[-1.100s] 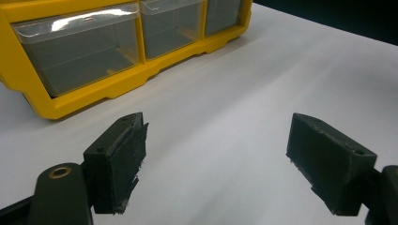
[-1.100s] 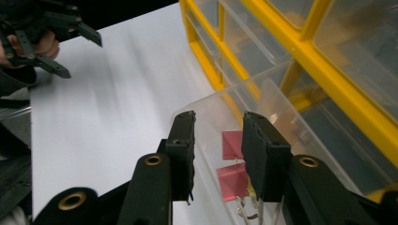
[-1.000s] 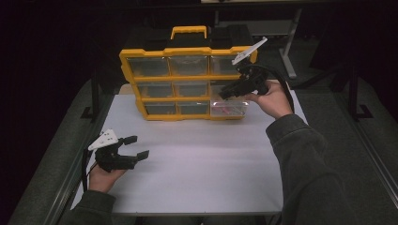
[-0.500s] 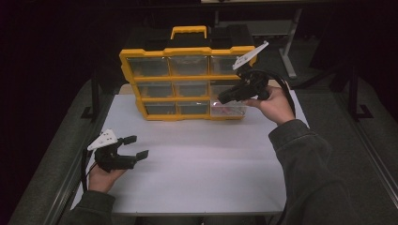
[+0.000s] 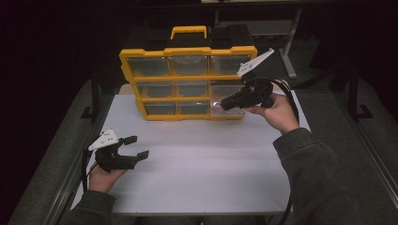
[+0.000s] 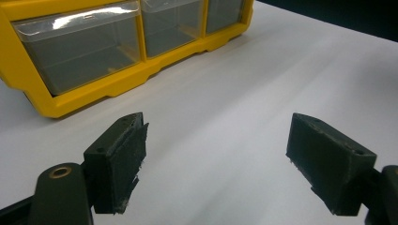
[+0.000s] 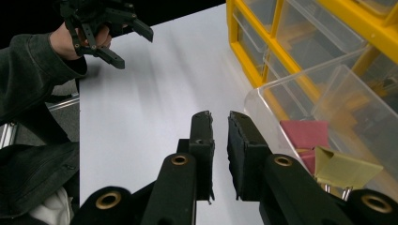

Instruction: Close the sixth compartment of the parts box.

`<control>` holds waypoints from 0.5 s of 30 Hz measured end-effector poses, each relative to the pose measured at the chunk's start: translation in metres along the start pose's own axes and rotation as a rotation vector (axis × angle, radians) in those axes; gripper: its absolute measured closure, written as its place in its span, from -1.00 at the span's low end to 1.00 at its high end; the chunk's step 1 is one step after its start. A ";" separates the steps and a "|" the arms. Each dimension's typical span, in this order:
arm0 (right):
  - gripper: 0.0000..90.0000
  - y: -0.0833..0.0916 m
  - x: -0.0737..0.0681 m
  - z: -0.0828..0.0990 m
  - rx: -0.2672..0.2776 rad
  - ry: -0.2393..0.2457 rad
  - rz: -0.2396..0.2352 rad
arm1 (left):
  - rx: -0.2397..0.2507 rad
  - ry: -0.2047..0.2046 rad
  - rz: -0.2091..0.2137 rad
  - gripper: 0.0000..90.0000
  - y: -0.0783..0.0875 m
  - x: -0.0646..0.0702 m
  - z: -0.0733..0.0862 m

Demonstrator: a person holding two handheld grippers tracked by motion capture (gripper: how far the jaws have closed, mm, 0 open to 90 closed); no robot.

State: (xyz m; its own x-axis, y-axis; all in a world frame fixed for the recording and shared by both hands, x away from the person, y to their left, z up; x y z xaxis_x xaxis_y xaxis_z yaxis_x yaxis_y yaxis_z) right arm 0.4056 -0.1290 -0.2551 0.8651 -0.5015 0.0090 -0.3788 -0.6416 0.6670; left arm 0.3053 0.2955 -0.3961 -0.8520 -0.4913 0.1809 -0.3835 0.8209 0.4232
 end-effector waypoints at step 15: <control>0.80 0.005 -0.006 0.012 0.025 -0.013 0.003 | -0.007 0.000 -0.004 -0.56 0.000 0.001 -0.001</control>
State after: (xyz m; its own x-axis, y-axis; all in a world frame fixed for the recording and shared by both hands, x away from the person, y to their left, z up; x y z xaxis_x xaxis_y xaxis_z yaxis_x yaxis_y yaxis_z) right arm 0.3942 -0.1363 -0.2609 0.8597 -0.5109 0.0017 -0.3901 -0.6542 0.6479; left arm 0.3044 0.2949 -0.3952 -0.8506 -0.4944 0.1791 -0.3842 0.8169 0.4302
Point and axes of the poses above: each handheld gripper's, and its own axes: y roughly backward along the jaws, z roughly out of its underside, x roughly to its right, the point moved 1 cm from there along -y, roughly forward along the jaws, and after that the axes turned 13 degrees about z, right-handed, at the moved point
